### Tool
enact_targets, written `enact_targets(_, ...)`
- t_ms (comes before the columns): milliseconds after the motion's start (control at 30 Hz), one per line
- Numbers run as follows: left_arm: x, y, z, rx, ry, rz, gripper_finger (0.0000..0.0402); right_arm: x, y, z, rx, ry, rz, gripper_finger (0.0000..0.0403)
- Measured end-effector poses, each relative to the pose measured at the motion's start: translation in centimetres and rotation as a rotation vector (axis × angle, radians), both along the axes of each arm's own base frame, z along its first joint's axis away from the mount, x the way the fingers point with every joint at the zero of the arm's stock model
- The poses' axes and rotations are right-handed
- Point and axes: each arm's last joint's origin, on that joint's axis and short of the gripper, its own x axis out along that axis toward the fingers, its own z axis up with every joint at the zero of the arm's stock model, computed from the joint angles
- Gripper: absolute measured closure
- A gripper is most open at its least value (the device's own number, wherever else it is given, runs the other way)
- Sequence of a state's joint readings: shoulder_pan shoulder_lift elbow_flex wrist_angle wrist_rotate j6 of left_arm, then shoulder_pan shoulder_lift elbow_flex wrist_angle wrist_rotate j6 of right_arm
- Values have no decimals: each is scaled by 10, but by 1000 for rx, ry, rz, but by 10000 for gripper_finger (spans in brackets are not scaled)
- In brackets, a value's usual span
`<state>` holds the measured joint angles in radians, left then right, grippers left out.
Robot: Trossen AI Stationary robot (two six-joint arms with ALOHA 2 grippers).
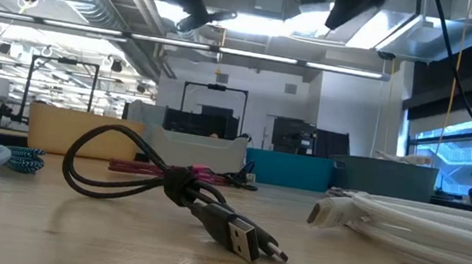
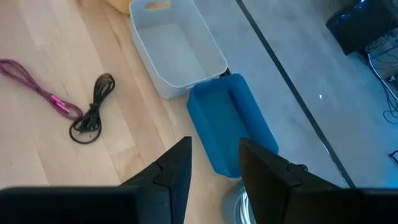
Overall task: Pick & Place USB Port
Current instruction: Put the black charger cable into the dark blue bin
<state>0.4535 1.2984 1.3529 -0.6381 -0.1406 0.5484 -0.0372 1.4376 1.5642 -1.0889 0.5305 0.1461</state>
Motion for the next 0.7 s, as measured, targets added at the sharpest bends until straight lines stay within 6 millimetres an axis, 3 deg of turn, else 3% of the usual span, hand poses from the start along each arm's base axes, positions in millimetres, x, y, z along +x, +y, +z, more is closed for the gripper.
enact_targets(100, 2, 4, 6, -105, -138, -74, 371, 2, 0, 2, -2, -31, 2, 267)
enact_targets(333, 18, 2, 12, -239, -511, -443, 371, 17, 8, 13, -41, -169, 121, 267)
enact_targets(500, 24, -3, -2, -273, -594, -537, 371, 28, 17, 26, -69, -302, 268, 267)
enact_targets(700, 27, -7, -4, -276, -637, -564, 371, 37, 22, 42, -113, -456, 384, 267)
